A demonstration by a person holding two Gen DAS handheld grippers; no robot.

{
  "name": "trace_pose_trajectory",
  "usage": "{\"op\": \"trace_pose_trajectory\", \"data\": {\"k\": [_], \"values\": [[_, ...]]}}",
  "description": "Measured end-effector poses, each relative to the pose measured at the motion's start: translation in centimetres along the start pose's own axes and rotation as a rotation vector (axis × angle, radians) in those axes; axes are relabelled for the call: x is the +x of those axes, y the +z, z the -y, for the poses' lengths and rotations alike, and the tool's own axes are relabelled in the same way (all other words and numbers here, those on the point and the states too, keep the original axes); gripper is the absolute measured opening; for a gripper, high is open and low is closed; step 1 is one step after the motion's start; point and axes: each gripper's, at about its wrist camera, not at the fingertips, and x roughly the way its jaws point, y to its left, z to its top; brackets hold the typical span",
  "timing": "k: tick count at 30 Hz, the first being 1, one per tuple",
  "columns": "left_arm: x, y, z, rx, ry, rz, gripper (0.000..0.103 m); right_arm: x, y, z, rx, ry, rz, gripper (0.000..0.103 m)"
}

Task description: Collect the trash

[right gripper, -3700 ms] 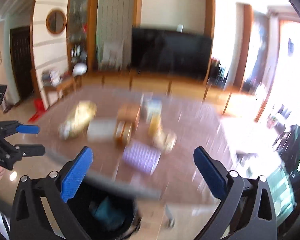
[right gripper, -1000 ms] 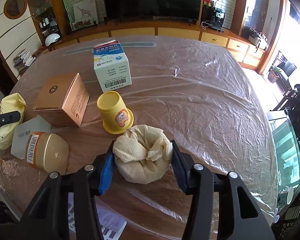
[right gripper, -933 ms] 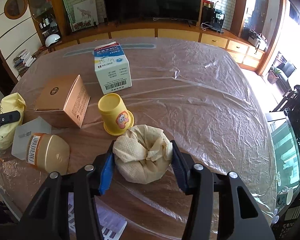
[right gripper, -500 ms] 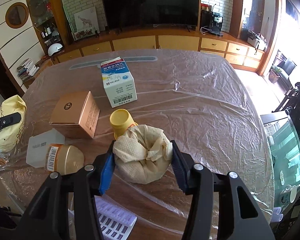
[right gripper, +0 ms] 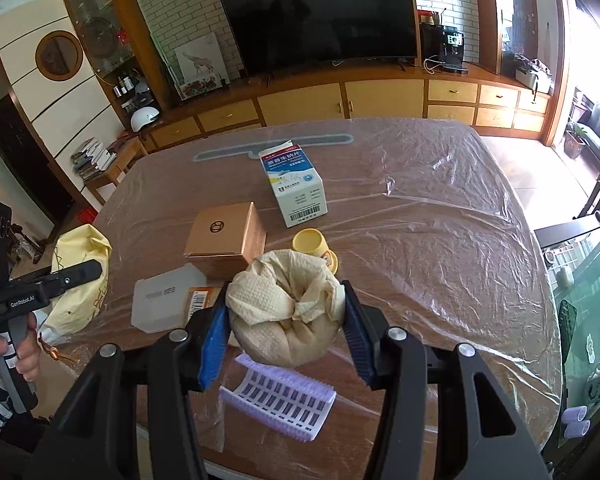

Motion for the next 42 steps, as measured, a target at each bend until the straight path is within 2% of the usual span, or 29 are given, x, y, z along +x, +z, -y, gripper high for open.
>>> {"op": "trace_pose_trajectory", "data": {"k": [13, 42], "values": [[-1.8, -2.5, 3.1, 0.075, 0.000, 0.002, 0.060, -3.2, -2.5, -3.0, -0.044, 0.099, -0.012, 0.050], [-3.0, -7.6, 6.6, 0.205, -0.006, -0.049, 0.060, -5.9, -8.3, -4.8, -0.090, 0.149, -0.085, 0.050]]}}
